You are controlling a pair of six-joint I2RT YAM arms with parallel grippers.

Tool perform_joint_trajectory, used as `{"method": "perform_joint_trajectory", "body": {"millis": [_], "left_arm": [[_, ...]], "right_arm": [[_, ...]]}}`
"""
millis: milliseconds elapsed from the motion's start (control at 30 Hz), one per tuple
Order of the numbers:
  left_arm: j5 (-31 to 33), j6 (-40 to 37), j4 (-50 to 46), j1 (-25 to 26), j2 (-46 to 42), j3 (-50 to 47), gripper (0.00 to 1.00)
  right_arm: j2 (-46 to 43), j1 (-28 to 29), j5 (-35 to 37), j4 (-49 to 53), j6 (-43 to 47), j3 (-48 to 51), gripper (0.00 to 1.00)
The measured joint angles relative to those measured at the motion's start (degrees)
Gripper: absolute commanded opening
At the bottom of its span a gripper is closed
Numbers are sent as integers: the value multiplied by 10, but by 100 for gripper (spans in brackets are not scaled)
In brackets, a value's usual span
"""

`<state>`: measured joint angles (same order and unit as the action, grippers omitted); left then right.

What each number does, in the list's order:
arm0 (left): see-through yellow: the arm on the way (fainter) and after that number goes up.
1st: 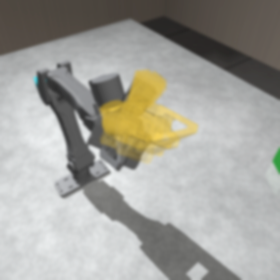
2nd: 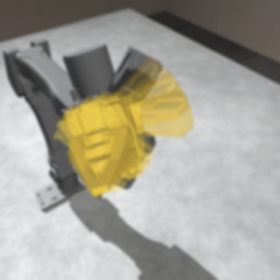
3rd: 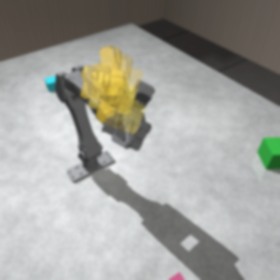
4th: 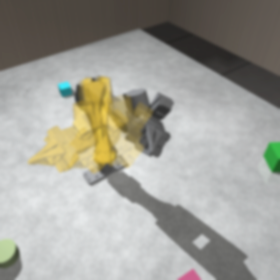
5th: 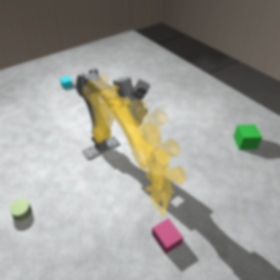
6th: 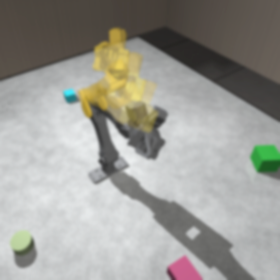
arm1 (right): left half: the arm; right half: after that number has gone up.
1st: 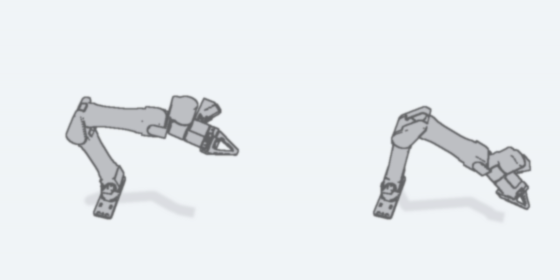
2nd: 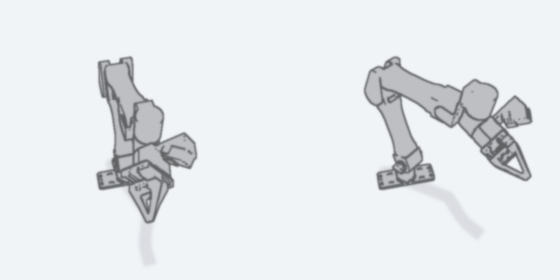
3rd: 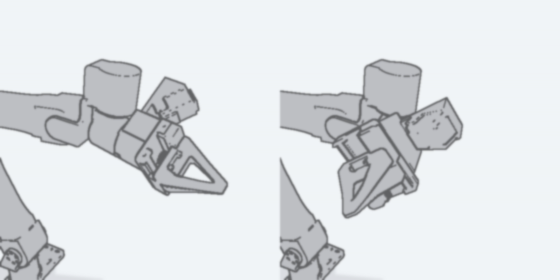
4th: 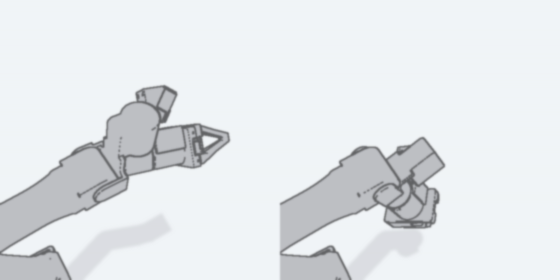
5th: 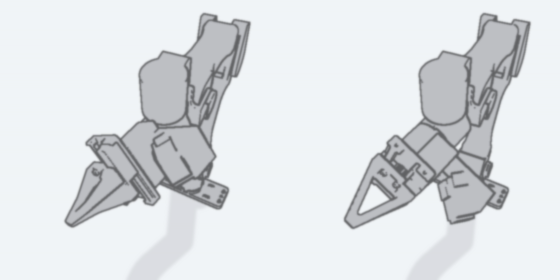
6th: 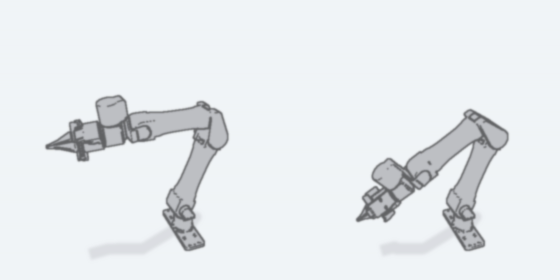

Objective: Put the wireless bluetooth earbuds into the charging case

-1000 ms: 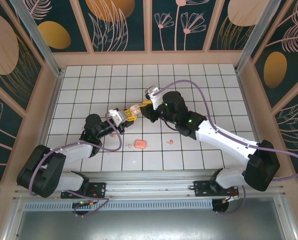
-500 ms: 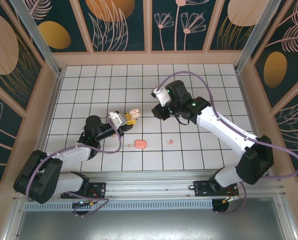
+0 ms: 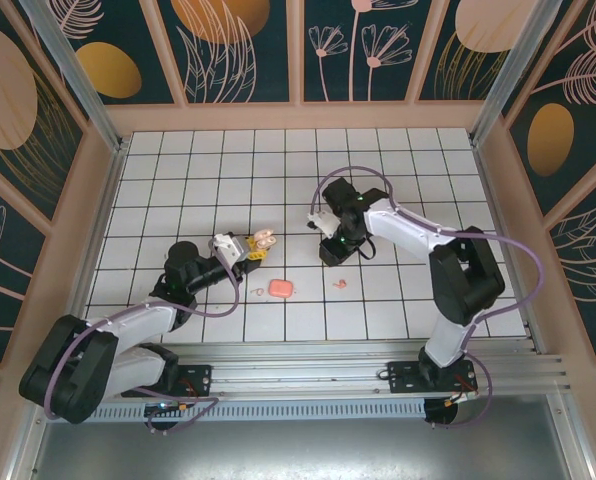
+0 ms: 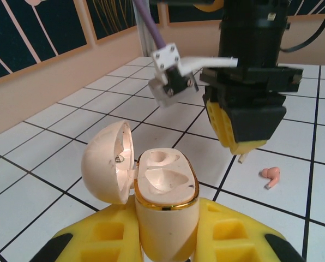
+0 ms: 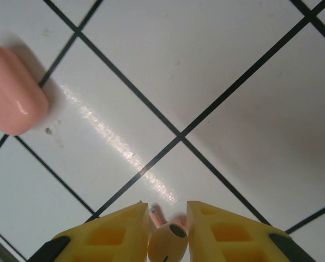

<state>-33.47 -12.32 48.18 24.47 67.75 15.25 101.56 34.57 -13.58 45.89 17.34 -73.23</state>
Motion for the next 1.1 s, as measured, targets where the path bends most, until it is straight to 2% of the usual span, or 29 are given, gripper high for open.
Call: {"method": "perform_joint_trajectory", "body": {"millis": [200,400,567,733,867,1100], "left_arm": [[6,6,0,0,0,0,7],[6,11,0,0,0,0,7],[8,14,0,0,0,0,7],[8,15,0,0,5,0,7],[8,21,0,0,9,0,7],[8,30,0,0,12,0,7]], "right_arm": [[56,-4,3,1,23,-32,25],[71,-6,14,0,17,-47,26],[63,-22,21,1,-40,-45,32],[15,-48,39,20,-109,-16,37],[-2,-77,39,22,-154,16,38],[27,-74,28,19,-195,29,38]]}}
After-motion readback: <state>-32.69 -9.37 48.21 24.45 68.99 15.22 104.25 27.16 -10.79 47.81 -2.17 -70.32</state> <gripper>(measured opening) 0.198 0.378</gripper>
